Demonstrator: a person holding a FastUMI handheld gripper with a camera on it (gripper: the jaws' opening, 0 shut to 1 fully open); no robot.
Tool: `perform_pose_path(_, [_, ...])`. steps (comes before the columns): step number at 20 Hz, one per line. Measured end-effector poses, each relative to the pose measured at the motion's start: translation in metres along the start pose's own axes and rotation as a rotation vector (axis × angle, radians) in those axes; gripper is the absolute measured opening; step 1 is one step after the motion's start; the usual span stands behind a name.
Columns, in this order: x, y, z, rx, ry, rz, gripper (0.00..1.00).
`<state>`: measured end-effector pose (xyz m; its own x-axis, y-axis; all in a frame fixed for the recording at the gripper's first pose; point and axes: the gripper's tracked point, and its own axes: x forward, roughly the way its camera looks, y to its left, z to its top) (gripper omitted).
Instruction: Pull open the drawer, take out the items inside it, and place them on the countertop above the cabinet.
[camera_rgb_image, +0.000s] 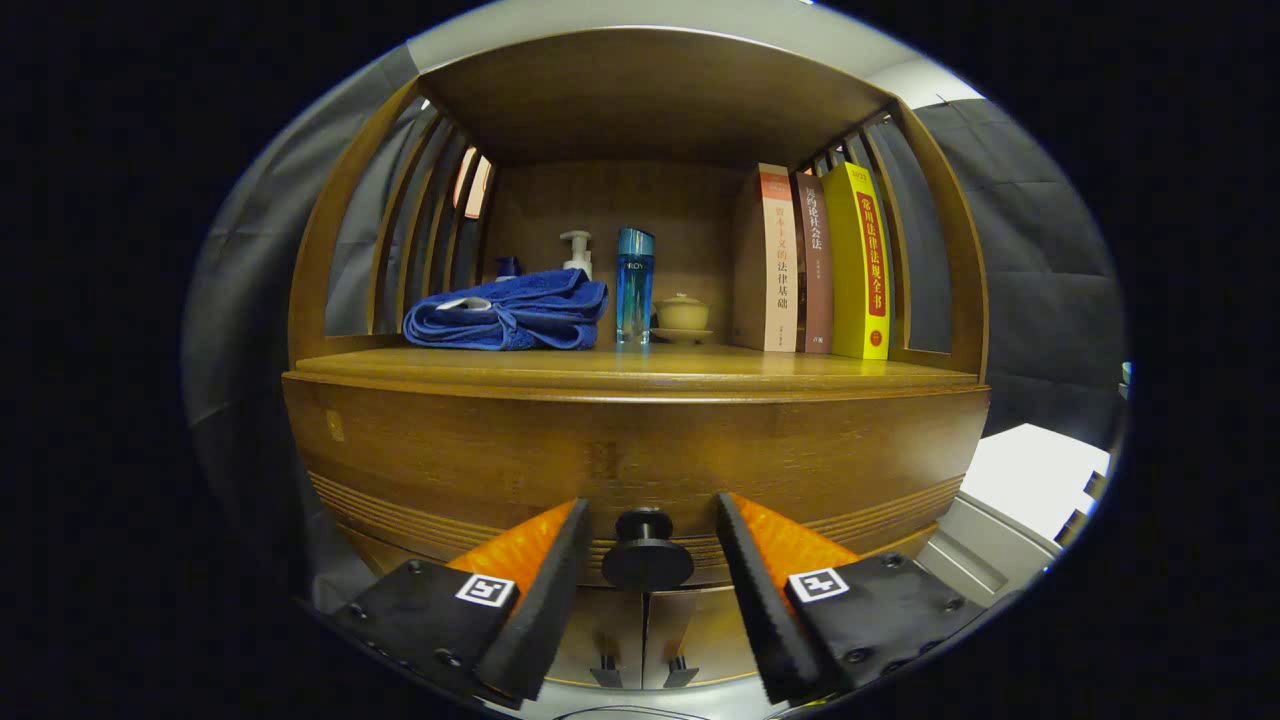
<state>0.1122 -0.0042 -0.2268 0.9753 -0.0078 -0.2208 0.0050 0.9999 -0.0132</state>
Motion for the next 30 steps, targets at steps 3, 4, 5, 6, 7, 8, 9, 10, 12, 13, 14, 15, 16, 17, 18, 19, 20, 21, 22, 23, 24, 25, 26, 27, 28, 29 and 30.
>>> perform_pose_path(3, [-0.001, 0.004, 0.000, -0.016, -0.013, 0.005, 0.69])
perform_pose_path(4, [-0.001, 0.000, -0.003, -0.030, -0.011, -0.012, 0.65])
perform_pose_path(5, [-0.004, -0.001, -0.003, -0.029, -0.007, -0.006, 0.62])
perform_pose_path(6, [-0.005, 0.000, -0.005, -0.016, 0.000, -0.003, 0.58])
perform_pose_path(7, [-0.005, 0.001, -0.003, -0.001, -0.001, 0.004, 0.54])
perform_pose_path(8, [-0.003, -0.001, -0.002, 0.002, -0.008, 0.005, 0.50])
perform_pose_path(9, [0.001, -0.001, 0.000, 0.005, -0.014, 0.005, 0.46])
perform_pose_path(10, [0.003, 0.000, 0.001, 0.000, -0.019, 0.002, 0.45])
perform_pose_path(12, [0.001, -0.001, -0.001, -0.010, -0.017, -0.006, 0.40])
perform_pose_path(13, [-0.001, -0.002, -0.002, -0.008, -0.009, -0.009, 0.41])
perform_pose_path(14, [-0.001, -0.001, -0.002, 0.000, -0.007, -0.009, 0.41])
perform_pose_path(15, [-0.001, -0.002, -0.001, -0.002, -0.010, -0.012, 0.41])
perform_pose_path(16, [-0.001, -0.002, 0.000, -0.004, -0.014, -0.010, 0.41])
perform_pose_path(17, [0.001, -0.002, 0.001, -0.009, -0.020, -0.012, 0.40])
perform_pose_path(18, [0.001, -0.002, 0.001, -0.013, -0.019, -0.012, 0.41])
perform_pose_path(19, [-0.002, -0.002, 0.000, -0.013, -0.015, -0.012, 0.41])
perform_pose_path(20, [-0.003, -0.001, 0.000, -0.008, -0.014, -0.012, 0.41])
perform_pose_path(21, [-0.004, -0.002, 0.000, -0.006, -0.018, -0.011, 0.41])
perform_pose_path(22, [-0.004, -0.002, 0.001, -0.009, -0.022, -0.009, 0.41])
perform_pose_path(23, [-0.006, -0.002, 0.002, -0.011, -0.026, -0.008, 0.41])
perform_pose_path(24, [-0.009, -0.003, 0.002, -0.011, -0.030, -0.008, 0.41])
perform_pose_path(25, [-0.011, -0.002, 0.002, -0.011, -0.029, -0.008, 0.41])
perform_pose_path(26, [-0.014, -0.002, 0.002, -0.008, -0.031, -0.009, 0.41])
perform_pose_path(27, [-0.017, -0.003, 0.003, -0.008, -0.031, -0.008, 0.41])
perform_pose_path(28, [-0.019, -0.003, 0.004, -0.008, -0.033, -0.008, 0.41])
perform_pose_path(29, [-0.024, -0.004, 0.003, -0.007, -0.033, -0.007, 0.41])
perform_pose_path(30, [-0.027, -0.003, 0.003, -0.008, -0.031, -0.006, 0.40])
